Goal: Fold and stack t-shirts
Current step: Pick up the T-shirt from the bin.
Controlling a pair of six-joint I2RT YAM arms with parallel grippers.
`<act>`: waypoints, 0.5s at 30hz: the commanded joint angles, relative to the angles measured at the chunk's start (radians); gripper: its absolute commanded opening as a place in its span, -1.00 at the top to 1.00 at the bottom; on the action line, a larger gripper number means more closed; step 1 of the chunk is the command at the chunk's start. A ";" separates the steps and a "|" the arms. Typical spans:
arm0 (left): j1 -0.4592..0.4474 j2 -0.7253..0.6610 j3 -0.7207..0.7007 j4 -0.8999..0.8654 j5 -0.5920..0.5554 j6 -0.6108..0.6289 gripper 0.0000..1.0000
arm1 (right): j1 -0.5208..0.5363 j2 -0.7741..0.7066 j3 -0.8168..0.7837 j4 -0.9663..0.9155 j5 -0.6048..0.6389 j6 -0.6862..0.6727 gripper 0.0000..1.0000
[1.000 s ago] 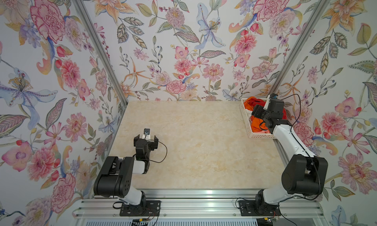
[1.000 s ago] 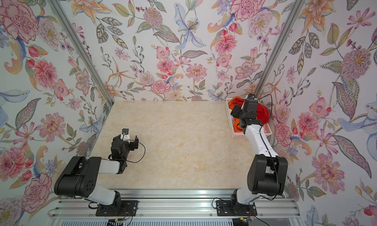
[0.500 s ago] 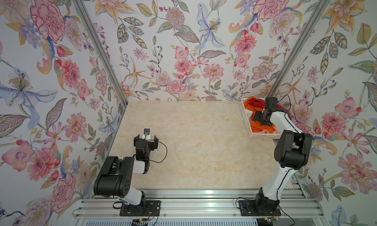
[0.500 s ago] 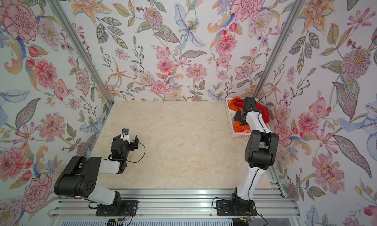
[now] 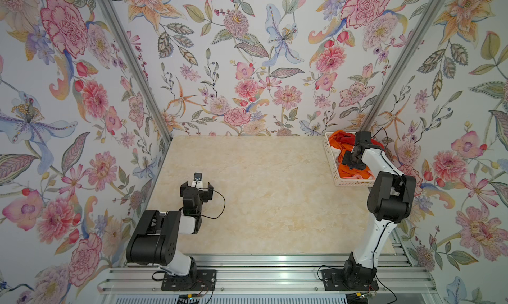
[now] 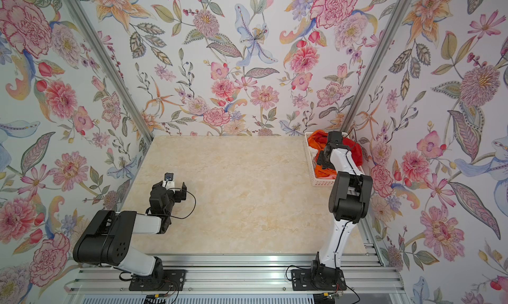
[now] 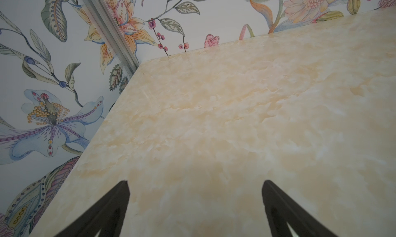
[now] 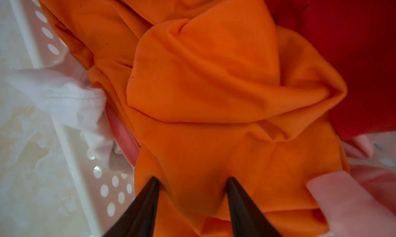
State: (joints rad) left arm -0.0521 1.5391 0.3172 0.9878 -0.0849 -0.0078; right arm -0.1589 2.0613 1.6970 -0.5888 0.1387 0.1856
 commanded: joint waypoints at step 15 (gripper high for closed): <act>0.008 -0.002 0.005 -0.011 0.006 -0.011 -0.97 | 0.096 -0.446 -0.110 0.316 0.106 -0.126 1.00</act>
State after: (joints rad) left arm -0.0521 1.5391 0.3172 0.9878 -0.0849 -0.0078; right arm -0.1089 1.8206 1.5803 -0.4450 0.2260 0.1162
